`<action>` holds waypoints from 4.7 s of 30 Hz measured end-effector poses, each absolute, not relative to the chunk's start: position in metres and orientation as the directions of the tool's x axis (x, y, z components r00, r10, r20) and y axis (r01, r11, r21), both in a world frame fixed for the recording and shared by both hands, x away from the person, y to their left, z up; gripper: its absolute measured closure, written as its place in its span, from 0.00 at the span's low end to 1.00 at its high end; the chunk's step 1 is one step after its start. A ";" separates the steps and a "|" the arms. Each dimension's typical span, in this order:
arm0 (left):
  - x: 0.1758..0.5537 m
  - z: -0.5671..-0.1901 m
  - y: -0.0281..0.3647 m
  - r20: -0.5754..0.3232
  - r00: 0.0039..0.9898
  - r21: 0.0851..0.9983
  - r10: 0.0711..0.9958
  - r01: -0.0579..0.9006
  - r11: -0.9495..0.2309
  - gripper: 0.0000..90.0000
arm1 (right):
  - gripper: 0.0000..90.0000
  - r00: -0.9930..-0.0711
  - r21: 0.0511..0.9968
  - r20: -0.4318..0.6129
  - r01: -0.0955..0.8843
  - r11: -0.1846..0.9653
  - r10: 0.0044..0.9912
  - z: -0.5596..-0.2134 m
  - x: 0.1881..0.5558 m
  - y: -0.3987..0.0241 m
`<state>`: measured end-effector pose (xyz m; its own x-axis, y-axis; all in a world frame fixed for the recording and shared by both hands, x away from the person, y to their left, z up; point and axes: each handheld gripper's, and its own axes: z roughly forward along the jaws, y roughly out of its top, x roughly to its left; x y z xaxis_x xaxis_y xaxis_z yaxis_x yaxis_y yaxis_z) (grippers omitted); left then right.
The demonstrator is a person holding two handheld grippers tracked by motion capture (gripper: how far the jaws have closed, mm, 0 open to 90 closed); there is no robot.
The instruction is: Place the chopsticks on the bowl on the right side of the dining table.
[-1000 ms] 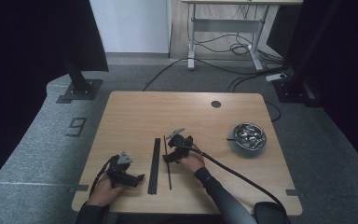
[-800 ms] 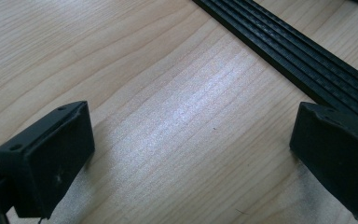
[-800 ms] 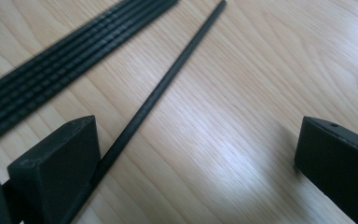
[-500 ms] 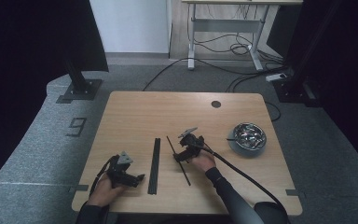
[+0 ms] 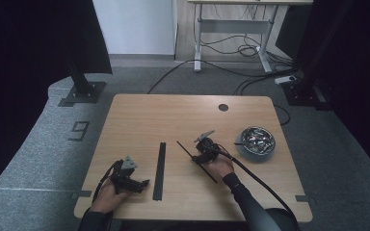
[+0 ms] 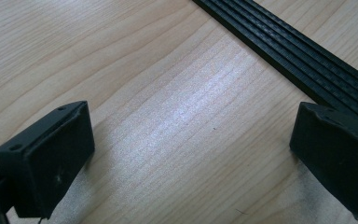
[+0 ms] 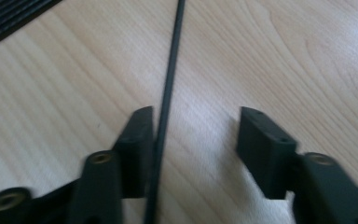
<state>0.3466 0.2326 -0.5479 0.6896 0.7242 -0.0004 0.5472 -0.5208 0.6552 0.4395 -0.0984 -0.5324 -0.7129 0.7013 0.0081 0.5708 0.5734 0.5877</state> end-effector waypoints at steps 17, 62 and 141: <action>0.347 -0.548 0.233 0.000 0.690 0.655 0.724 0.547 -0.521 0.00 | 0.95 -0.757 0.538 0.031 0.563 0.627 0.653 -0.527 0.427 -0.122; 0.347 -0.548 0.232 0.000 0.689 0.654 0.725 0.549 -0.521 0.00 | 0.55 -0.787 0.308 0.005 0.588 0.748 0.617 -0.517 0.382 -0.189; 0.347 -0.548 0.232 -0.001 0.687 0.656 0.726 0.549 -0.519 0.00 | 0.95 -0.748 0.158 0.045 0.660 0.734 0.663 -0.421 0.405 -0.204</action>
<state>0.3468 0.2322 -0.5479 0.6873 0.7263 -0.0006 0.5486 -0.5187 0.6557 0.4052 -0.2041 -0.4212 -0.7475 0.6627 0.0453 0.6604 0.7341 0.1580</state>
